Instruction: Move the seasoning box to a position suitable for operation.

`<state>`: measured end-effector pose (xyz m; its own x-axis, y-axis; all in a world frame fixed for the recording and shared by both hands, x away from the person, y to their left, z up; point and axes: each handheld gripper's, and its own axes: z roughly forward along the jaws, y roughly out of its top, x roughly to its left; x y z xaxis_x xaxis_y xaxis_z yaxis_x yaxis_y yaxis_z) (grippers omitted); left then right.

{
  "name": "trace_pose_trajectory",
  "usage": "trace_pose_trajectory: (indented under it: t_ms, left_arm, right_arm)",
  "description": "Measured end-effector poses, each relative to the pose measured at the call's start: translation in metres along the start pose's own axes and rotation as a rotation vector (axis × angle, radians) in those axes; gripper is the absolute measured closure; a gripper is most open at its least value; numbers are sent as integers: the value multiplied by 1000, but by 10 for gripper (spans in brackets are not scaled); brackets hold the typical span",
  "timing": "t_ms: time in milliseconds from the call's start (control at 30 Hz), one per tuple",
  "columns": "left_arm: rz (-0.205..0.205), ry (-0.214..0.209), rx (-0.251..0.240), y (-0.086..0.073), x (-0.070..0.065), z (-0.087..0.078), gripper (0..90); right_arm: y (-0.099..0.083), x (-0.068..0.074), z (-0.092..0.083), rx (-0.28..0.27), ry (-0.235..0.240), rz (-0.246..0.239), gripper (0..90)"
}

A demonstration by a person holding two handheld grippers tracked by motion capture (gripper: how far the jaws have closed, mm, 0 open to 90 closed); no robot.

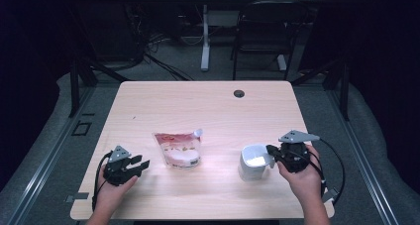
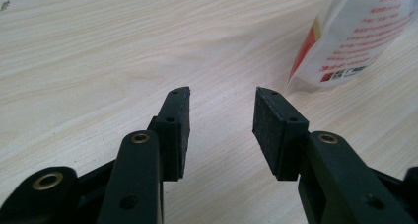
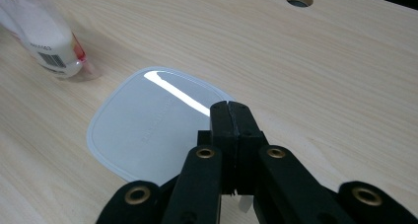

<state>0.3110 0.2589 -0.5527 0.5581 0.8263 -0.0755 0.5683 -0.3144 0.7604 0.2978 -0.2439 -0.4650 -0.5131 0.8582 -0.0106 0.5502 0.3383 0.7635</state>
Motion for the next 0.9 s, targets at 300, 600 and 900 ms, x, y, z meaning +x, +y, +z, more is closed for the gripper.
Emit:
trace_pose_trajectory:
  t_ms: [300,600,900]
  left_arm:
    - [-15,-8,14,0,0,0,623]
    - [-29,-18,21,-1,2,0,662]
    - [-33,-13,21,-1,2,0,660]
  right_arm:
    - [0,1,1,8,6,-2,900]
    - [-1,1,0,28,-1,2,900]
    - [-1,0,2,35,3,10,900]
